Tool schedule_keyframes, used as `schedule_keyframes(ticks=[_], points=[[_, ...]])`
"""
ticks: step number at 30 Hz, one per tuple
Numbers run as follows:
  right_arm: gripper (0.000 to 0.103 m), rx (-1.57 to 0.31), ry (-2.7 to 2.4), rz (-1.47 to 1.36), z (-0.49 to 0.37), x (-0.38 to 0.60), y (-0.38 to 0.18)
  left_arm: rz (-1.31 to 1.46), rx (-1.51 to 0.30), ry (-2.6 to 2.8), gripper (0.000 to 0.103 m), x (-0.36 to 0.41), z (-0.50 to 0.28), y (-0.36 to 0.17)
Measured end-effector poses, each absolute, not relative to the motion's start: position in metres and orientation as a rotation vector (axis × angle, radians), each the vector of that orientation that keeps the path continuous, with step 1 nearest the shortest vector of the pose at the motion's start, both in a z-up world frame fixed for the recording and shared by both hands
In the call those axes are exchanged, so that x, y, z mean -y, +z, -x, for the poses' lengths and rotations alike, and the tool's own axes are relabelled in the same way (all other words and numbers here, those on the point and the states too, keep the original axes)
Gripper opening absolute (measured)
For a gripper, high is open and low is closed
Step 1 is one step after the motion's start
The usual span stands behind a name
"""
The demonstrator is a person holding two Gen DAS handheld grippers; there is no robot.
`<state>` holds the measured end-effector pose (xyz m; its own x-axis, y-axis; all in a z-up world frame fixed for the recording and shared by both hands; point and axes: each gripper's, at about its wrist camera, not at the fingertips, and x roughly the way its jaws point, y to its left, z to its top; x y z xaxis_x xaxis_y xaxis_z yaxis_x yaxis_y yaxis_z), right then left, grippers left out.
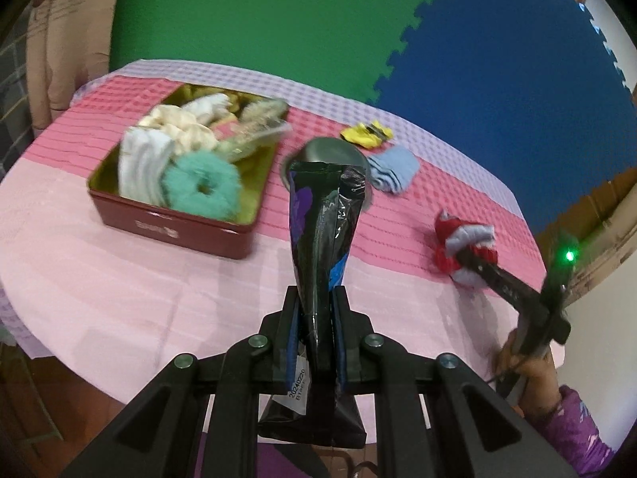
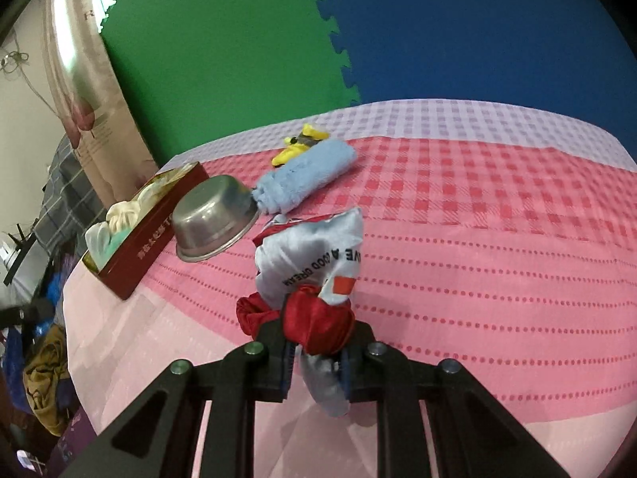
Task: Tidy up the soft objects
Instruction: 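Lower the black packet into the red tin and open the left gripper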
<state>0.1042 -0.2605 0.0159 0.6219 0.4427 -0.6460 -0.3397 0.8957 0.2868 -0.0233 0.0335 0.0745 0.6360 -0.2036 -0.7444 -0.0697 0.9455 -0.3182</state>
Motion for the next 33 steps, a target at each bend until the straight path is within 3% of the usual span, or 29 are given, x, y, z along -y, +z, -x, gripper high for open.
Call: schedule_keyframes(ticks=[12,29,32,33], points=[[0.017,-0.78,0.447,-0.135,-0.099,0.258,0.012,0.226,-0.808,0.054,0.013,-0.085,-0.014,0.107],[0.017,-0.802,0.47,-0.125,-0.108,0.257,0.009,0.236,-0.856,0.143,0.015,-0.107,-0.105,0.055],[0.017,-0.807,0.476,-0.12,-0.111,0.257,0.009,0.244,-0.875,0.144,0.017,-0.108,-0.111,0.048],[0.018,-0.808,0.477,-0.118,-0.112,0.257,0.009,0.25,-0.88,0.138,0.024,-0.108,-0.112,0.046]])
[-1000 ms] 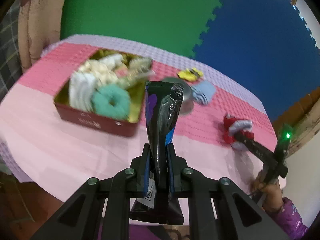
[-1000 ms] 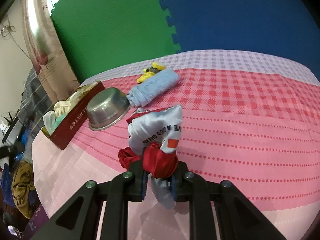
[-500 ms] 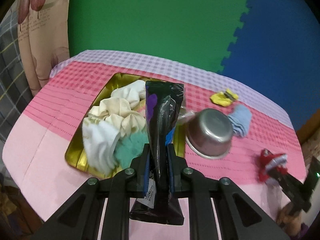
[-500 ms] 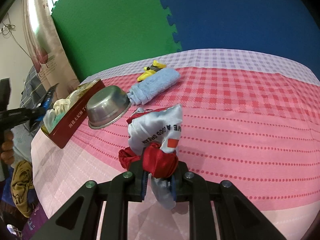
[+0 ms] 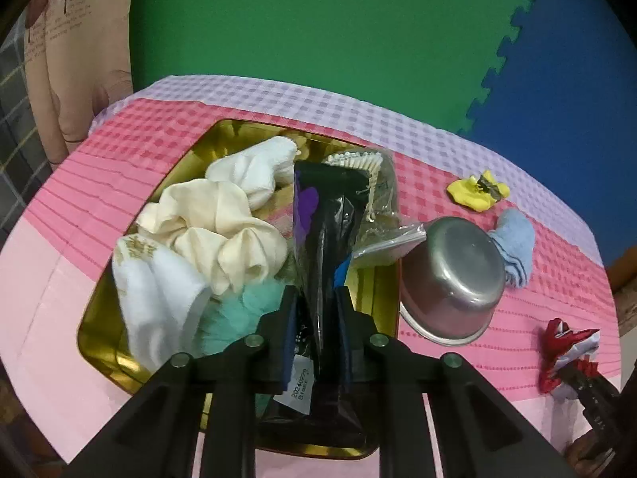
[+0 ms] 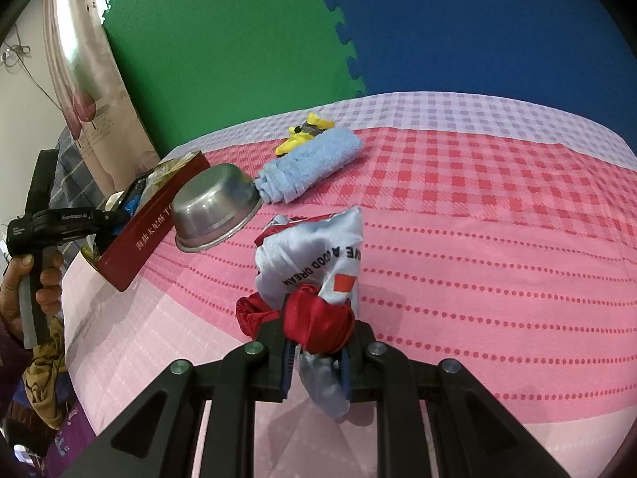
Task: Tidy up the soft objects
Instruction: 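Lower the black packet into the red tin and open the left gripper, then carry the red scrunchie with white cloth over the red tin with the right gripper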
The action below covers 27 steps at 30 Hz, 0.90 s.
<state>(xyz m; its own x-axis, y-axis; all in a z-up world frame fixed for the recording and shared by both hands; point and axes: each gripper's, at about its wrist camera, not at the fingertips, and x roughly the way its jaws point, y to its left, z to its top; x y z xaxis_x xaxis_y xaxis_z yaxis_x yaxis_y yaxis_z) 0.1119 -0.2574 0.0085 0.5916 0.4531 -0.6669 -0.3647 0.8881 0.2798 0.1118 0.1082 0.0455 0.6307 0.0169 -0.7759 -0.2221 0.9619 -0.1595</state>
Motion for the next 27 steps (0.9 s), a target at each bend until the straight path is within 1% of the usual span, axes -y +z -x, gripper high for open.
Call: schedule_keyframes(ticks=[1,2,3,4,9,12,18,23,25,27], points=[[0.018,-0.809,0.478,-0.116,-0.112,0.258,0.009,0.256,-0.879,0.133,0.039,-0.109,-0.112,0.045],[0.018,-0.81,0.478,-0.116,-0.113,0.258,0.008,0.266,-0.869,0.127,0.049,-0.109,-0.112,0.045],[0.018,-0.811,0.48,-0.115,-0.113,0.258,0.009,0.279,-0.861,0.122,0.065,-0.11,-0.11,0.045],[0.018,-0.811,0.479,-0.115,-0.113,0.258,0.009,0.29,-0.851,0.119,0.07,-0.111,-0.108,0.047],[0.018,-0.811,0.481,-0.114,-0.113,0.259,0.009,0.284,-0.695,0.173,0.076,-0.106,-0.077,0.072],[0.018,-0.811,0.482,-0.115,-0.113,0.258,0.009,0.239,-0.667,0.182,0.076,-0.099,-0.055,0.082],[0.018,-0.819,0.481,-0.111,-0.114,0.259,0.008,0.217,-0.688,0.204,0.076,-0.093,-0.002,0.071],[0.018,-0.833,0.481,-0.092,-0.114,0.256,0.012,0.372,-0.708,0.266,0.076,-0.107,0.04,0.049],[0.018,-0.842,0.5,-0.093,-0.111,0.251,0.016,0.415,-0.743,0.262,0.076,-0.113,0.048,0.041],[0.018,-0.837,0.534,-0.099,-0.106,0.244,0.025,0.379,-0.793,0.279,0.076,-0.113,0.05,0.037]])
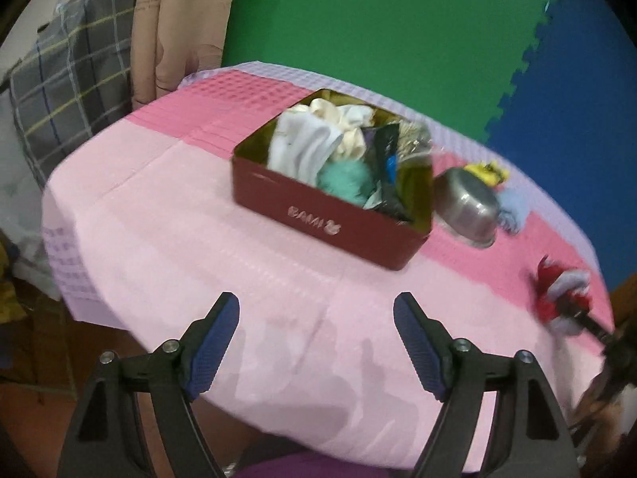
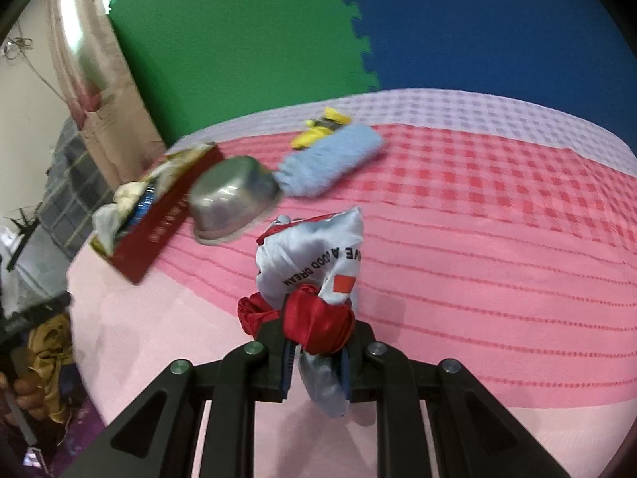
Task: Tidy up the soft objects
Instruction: 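Carry the red scrunchie with white cloth over the red tin with the right gripper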
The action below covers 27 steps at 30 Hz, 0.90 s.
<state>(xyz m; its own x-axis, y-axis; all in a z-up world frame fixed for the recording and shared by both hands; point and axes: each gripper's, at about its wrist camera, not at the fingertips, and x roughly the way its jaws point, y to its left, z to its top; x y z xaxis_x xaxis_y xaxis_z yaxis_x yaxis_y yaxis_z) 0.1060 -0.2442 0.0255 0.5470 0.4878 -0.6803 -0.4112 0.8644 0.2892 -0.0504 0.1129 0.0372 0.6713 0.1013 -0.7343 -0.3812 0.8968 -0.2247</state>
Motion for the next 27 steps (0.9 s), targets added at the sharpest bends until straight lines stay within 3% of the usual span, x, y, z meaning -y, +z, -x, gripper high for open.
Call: schedule_keyframes(ticks=[10,11,13,15,18,27], points=[[0.018,-0.772,0.762,-0.11,-0.119,0.147,0.11,0.339,-0.805,0.299,0.076,-0.111,0.058,0.04],[0.018,-0.773,0.781,-0.107,-0.123,0.133,0.116,0.352,-0.806,0.29,0.078,-0.112,0.059,0.04],[0.018,-0.777,0.822,-0.096,-0.135,0.099,0.125,0.372,-0.802,0.274,0.092,-0.113,0.059,0.041],[0.018,-0.785,0.842,-0.075,-0.143,0.069,0.13,0.372,-0.815,0.247,0.093,-0.111,0.058,0.041],[0.018,-0.827,0.855,-0.047,-0.166,0.017,0.127,0.362,-0.788,0.251,0.099,-0.111,0.062,0.046],[0.018,-0.935,0.81,0.031,-0.213,-0.073,0.088,0.414,-0.825,0.303,0.1,-0.135,0.057,0.042]])
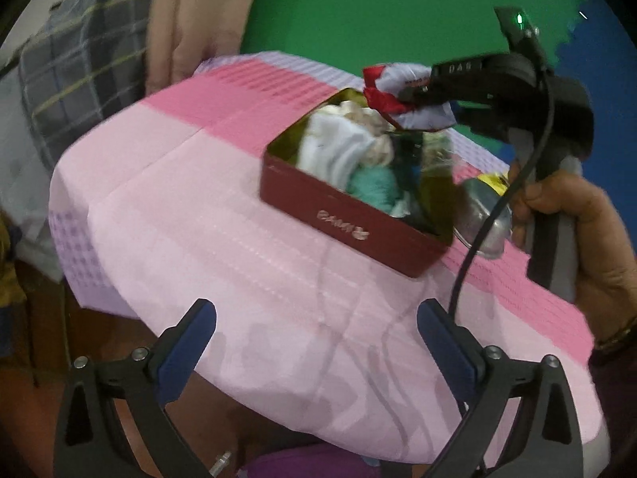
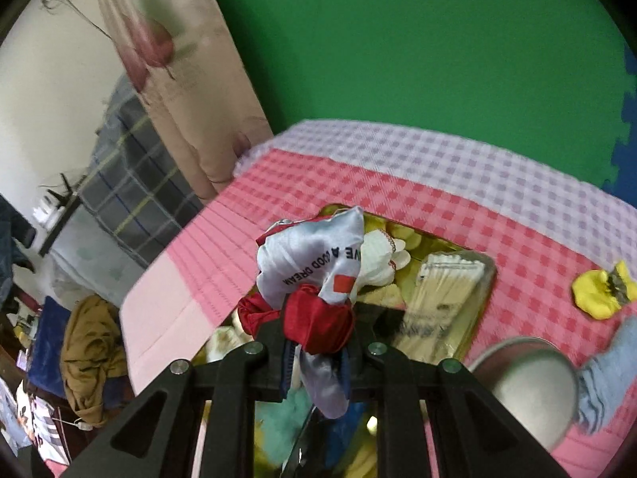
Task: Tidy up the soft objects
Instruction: 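Carry the red scrunchie with white cloth over the red tin with the right gripper, then open the right gripper to drop the bundle into the tin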
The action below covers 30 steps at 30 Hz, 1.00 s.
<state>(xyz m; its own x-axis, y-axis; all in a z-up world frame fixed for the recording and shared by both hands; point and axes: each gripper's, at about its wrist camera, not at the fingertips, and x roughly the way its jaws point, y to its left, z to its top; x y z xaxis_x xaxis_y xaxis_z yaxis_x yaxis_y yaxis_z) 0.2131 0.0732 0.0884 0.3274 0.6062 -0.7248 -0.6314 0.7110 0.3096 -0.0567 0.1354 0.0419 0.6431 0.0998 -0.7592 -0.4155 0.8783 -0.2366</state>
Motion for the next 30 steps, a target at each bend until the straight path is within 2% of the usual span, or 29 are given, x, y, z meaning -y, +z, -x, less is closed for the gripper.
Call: schedule_keyframes(ticks=[8,12,14,16,18,22,30], points=[[0.019,-1.001,0.78,0.159,-0.225,-0.117,0.05,0.499,-0.842,0.368,0.1,-0.161,0.059,0.036],[0.022,-0.982,0.791,0.223,-0.22,-0.127,0.05,0.491,-0.862,0.352,0.1,-0.158,0.057,0.033],[0.029,-0.992,0.797,0.216,-0.221,-0.124,0.052,0.482,-0.861,0.348,0.1,-0.155,0.056,0.034],[0.044,-0.999,0.779,0.181,-0.224,-0.115,0.054,0.477,-0.854,0.35,0.1,-0.154,0.057,0.035],[0.054,-1.004,0.749,0.14,-0.227,-0.104,0.06,0.473,-0.849,0.353,0.1,-0.153,0.058,0.036],[0.054,-0.972,0.763,0.067,-0.225,-0.08,0.073,0.478,-0.854,0.355,0.1,-0.154,0.057,0.035],[0.055,-0.766,0.718,0.04,-0.173,0.008,0.095,0.408,-0.835,0.341,0.1,-0.145,0.056,0.041]])
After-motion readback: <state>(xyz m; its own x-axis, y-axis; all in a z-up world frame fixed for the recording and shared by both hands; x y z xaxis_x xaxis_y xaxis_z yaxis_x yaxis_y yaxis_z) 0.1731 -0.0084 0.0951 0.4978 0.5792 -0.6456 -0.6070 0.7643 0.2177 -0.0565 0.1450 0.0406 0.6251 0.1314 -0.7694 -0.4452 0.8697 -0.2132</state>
